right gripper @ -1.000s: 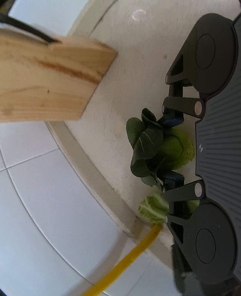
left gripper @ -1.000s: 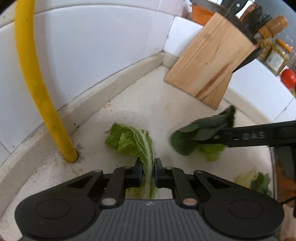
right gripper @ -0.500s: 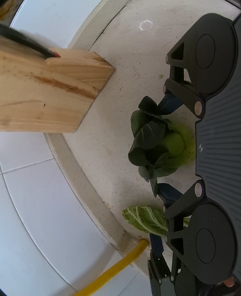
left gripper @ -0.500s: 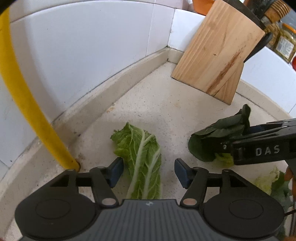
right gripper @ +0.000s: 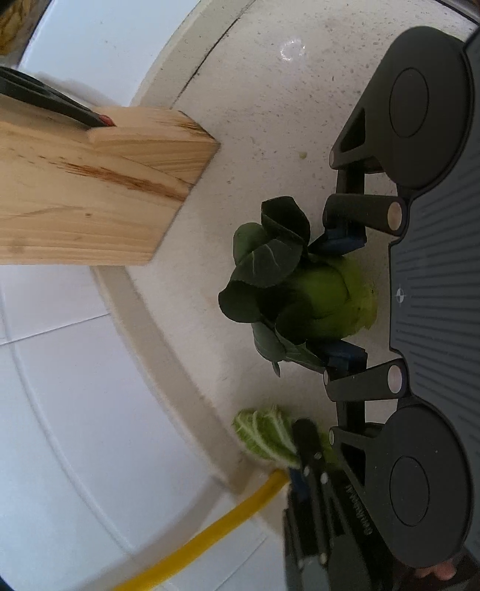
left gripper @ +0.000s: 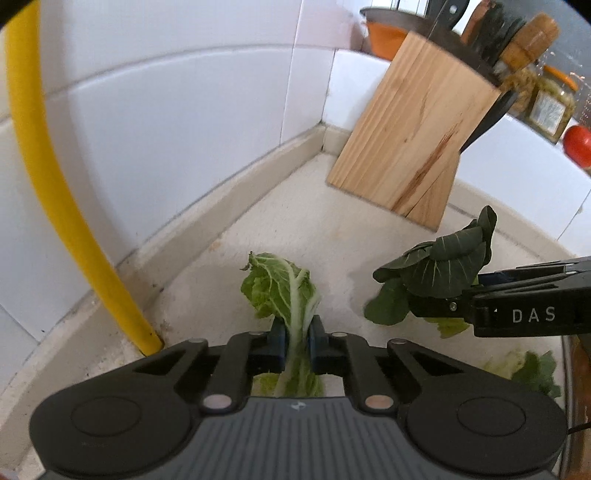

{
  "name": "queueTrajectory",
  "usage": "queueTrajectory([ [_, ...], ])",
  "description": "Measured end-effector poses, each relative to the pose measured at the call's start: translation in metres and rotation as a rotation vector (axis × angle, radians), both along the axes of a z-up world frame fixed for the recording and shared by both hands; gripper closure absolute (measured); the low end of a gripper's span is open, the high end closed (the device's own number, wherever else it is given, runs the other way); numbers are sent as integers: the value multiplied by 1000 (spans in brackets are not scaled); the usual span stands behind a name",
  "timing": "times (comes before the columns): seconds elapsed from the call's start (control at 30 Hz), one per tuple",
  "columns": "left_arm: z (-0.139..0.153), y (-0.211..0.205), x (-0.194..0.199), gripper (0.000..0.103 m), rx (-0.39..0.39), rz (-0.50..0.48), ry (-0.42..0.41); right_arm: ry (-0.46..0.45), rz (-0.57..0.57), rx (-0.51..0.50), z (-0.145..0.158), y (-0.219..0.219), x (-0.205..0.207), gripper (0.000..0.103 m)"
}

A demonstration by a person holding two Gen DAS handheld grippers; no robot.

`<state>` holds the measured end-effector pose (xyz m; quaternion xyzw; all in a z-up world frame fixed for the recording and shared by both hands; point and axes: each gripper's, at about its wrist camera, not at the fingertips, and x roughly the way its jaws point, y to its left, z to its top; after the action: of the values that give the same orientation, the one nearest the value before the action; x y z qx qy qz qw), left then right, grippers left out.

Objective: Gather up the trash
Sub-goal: 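Carry the cabbage leaf and bok choy down toward the bin with both tools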

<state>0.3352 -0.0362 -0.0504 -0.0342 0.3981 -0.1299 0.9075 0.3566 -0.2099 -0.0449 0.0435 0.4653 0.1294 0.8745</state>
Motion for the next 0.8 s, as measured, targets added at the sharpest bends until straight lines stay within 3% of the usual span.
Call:
queueTrajectory([
  [0.4,38,-2,-38,96,1,26,-64,-72,24,76,39,-7,-34,49],
  [0.8,46,-3,-85,96,46,97,-50,-75,76,192,39,-16,-66,49],
])
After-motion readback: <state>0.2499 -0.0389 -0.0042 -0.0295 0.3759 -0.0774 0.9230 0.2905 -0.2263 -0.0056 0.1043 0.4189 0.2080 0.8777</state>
